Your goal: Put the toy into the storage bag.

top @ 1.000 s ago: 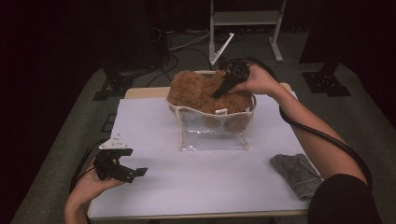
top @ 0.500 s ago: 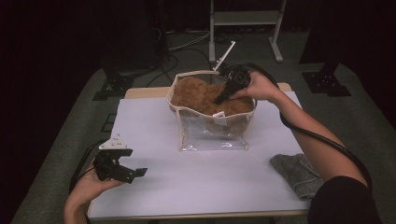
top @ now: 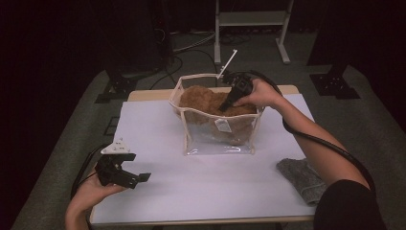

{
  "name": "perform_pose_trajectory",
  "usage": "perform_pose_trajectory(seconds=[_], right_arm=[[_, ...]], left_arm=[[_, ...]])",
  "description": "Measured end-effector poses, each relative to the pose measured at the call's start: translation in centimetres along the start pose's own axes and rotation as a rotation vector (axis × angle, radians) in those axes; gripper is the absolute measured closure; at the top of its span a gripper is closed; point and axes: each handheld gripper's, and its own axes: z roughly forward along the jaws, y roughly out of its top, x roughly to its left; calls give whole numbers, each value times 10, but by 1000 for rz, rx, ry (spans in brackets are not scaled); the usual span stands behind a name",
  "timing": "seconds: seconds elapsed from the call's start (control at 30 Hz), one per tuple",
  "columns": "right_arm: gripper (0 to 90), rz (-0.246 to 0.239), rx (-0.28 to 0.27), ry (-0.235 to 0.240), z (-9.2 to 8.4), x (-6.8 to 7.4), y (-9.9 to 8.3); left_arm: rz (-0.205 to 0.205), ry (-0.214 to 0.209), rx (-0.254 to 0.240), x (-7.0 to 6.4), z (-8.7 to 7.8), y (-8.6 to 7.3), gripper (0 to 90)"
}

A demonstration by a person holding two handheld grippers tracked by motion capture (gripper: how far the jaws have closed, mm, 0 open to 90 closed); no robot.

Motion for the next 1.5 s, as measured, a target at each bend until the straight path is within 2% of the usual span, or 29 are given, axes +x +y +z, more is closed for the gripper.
perform_pose_trajectory(seconds=[0.03, 0.2, 0.33, 0.43, 0.53, 0.63, 0.7, 0.8, 0.83, 0.93, 1.07, 1.2, 1.37, 1.5], right_arm=[[546, 0, 3, -1, 1, 0, 0], [346, -27, -36, -23, -1, 4, 2], [298, -50, -47, -40, -6, 8, 5], [303, -66, -70, -48, -13, 10, 7], [321, -79, -69, -57, -17, 12, 7], [371, -78, -67, -57, -18, 12, 6], [465, -73, -64, -63, -17, 12, 3], [546, -61, -43, -72, -14, 11, -1], [546, -61, -43, -72, -14, 11, -1], [601, -51, 10, -78, -3, 9, -6], [632, -45, 40, -82, 6, 7, -8], [629, -48, 62, -83, 9, 7, -7], [467, -40, 12, -60, 1, 6, -1], [399, -50, 3, -56, -3, 8, 2]], left_arm=[[-1, 0, 0, 0, 0, 0, 54], [2, 2, -2, -1, 0, 1, 54], [5, 0, -2, -2, 0, 2, 54], [2, -2, -3, -2, 0, 2, 54], [5, -5, -2, -2, 1, 3, 54], [5, -7, -1, -2, 1, 3, 54], [5, -6, 1, -2, 1, 3, 54], [6, -7, -4, -2, 1, 3, 54], [6, -7, -4, -2, 1, 3, 54], [8, -7, 3, -2, 2, 3, 54], [7, -9, 2, -1, 1, 2, 54], [6, -11, 7, -1, 3, 2, 54], [7, -7, 5, -1, 2, 2, 54], [5, -5, -7, -2, 0, 2, 54]])
